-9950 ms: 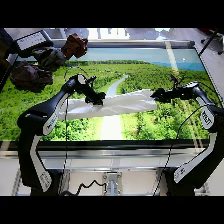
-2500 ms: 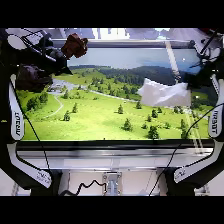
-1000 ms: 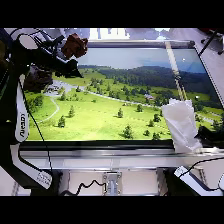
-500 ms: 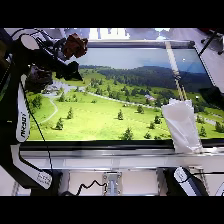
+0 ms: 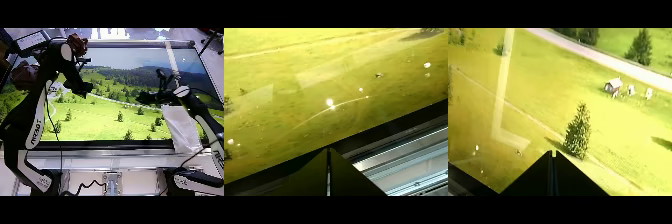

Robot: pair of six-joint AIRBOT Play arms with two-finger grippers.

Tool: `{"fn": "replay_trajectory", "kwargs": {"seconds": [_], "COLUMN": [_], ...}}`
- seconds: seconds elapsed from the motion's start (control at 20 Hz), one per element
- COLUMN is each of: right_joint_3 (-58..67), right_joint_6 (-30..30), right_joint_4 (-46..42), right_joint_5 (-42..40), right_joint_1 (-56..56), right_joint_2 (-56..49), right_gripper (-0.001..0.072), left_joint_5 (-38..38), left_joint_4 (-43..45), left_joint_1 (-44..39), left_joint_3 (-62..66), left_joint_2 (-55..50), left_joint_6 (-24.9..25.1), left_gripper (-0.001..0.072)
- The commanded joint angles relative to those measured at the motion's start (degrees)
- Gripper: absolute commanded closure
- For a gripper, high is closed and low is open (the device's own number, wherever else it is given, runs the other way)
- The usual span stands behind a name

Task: Fold the shirts.

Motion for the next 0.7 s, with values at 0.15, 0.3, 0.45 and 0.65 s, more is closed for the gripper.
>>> {"fn": "replay_trajectory", "kwargs": {"seconds": [0.15, 0.3, 0.45, 0.65], "right_joint_3": [0.98, 0.98, 0.98, 0.98], "right_joint_6": [4.76, 4.79, 4.79, 4.79], "right_joint_4": [-5.35, -7.06, -5.95, -5.07], "right_joint_5": [12.92, 16.79, 16.74, 16.76], "right_joint_1": [-1.36, -2.54, -2.4, -2.4], "right_joint_2": [-6.99, -6.99, -6.99, -6.99], "right_gripper": [0.0685, 0.0685, 0.0685, 0.0685], "left_joint_5": [-0.9, -0.85, -0.79, 0.04], "left_joint_4": [10.27, 8.59, 8.37, 8.37], "left_joint_1": [-1.66, -1.68, -1.7, -1.7], "left_joint_3": [-6.82, -9.6, -9.88, -9.88], "left_joint_2": [0.79, 0.79, 0.79, 0.79], "left_joint_6": [-0.02, 0.0, -0.02, -0.07], "left_gripper": [0.0688, 0.0688, 0.0688, 0.0689]}}
